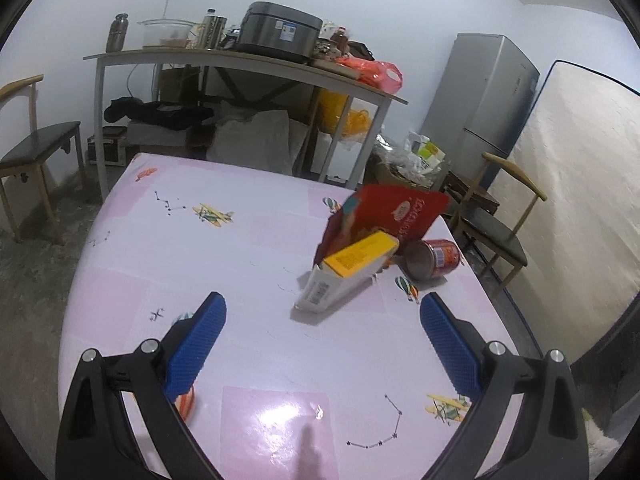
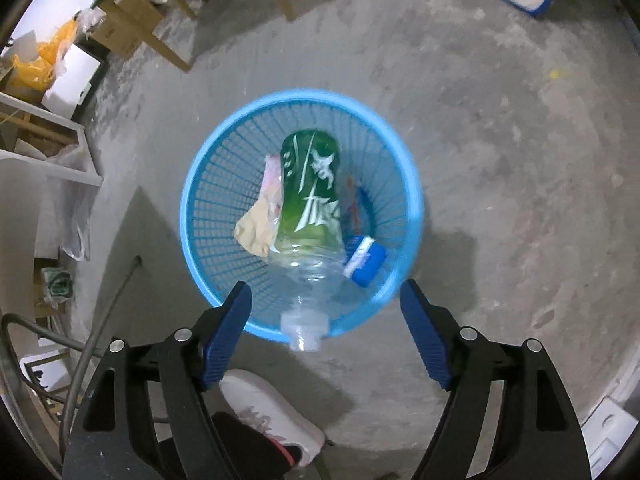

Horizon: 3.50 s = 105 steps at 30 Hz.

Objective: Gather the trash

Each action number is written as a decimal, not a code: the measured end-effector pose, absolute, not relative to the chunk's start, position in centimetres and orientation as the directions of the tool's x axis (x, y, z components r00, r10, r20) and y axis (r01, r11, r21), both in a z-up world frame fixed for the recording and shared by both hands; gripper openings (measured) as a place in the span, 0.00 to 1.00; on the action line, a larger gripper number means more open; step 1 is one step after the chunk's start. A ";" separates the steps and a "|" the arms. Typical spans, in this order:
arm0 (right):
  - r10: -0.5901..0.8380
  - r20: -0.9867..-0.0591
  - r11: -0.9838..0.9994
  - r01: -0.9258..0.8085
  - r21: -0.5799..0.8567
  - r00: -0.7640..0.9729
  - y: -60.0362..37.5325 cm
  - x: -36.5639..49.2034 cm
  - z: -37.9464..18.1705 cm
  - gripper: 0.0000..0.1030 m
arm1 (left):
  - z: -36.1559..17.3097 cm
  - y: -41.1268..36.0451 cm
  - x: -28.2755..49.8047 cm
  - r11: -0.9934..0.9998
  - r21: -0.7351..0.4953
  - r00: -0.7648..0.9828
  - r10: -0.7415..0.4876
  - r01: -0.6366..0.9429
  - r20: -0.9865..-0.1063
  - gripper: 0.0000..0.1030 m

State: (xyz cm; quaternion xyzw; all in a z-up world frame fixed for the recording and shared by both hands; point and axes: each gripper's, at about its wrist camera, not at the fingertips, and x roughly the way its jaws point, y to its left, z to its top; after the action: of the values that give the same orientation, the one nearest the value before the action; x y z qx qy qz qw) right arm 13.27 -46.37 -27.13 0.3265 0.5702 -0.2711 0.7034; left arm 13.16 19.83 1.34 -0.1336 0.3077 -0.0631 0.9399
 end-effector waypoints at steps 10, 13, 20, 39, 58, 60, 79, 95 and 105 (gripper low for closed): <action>0.014 -0.889 0.756 0.577 0.309 0.458 -39.6 11.5 -16.6 0.79 | -0.1 18.1 12.2 0.964 -0.249 0.773 -0.231 0.098 -0.591 0.93; 0.084 -0.843 0.815 0.450 0.365 0.531 -34.8 12.4 -13.1 0.79 | -0.2 17.3 12.7 0.963 -0.233 0.774 -0.251 0.137 -0.582 0.93; 0.375 -0.722 0.825 0.147 0.546 0.582 -23.6 16.3 -9.8 0.80 | -0.6 15.5 16.7 0.978 -0.117 0.784 -0.209 0.173 -0.585 0.93; 0.515 -0.743 0.811 0.037 0.583 0.426 -12.6 23.4 -11.0 0.80 | -3.1 12.1 21.3 0.928 -0.016 0.715 -0.299 0.373 -0.632 0.42; 0.573 -0.728 0.793 -0.029 0.609 0.377 -8.5 24.3 -11.4 0.80 | -4.0 12.5 21.7 0.888 -0.279 0.590 -0.453 0.366 -0.668 0.95; 0.588 -0.716 0.782 -0.041 0.621 0.375 -8.2 24.7 -11.4 0.80 | -5.0 12.3 23.8 0.892 -0.269 0.552 -0.439 0.362 -0.709 0.95; 0.744 -0.629 0.632 0.068 0.772 0.226 -5.0 30.5 -17.5 0.20 | -8.0 11.4 25.1 0.822 -0.457 0.402 -0.566 0.340 -0.719 0.94; 0.783 -0.621 0.622 -0.010 0.783 0.026 -0.7 22.7 -17.2 0.19 | -8.4 13.2 15.7 0.803 -0.530 0.309 -0.595 0.273 -0.742 0.94; 0.648 -0.736 0.760 -0.114 0.639 0.195 -2.3 22.6 -14.1 0.55 | -7.5 13.1 16.1 0.887 -0.424 0.399 -0.461 0.182 -0.793 0.94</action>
State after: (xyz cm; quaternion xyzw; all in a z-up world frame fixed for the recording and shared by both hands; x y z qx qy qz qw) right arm 22.61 -2.25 -14.08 0.2303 0.5793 0.2584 0.7380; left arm 16.05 13.13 -7.54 -0.1361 0.5122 -0.1947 0.8254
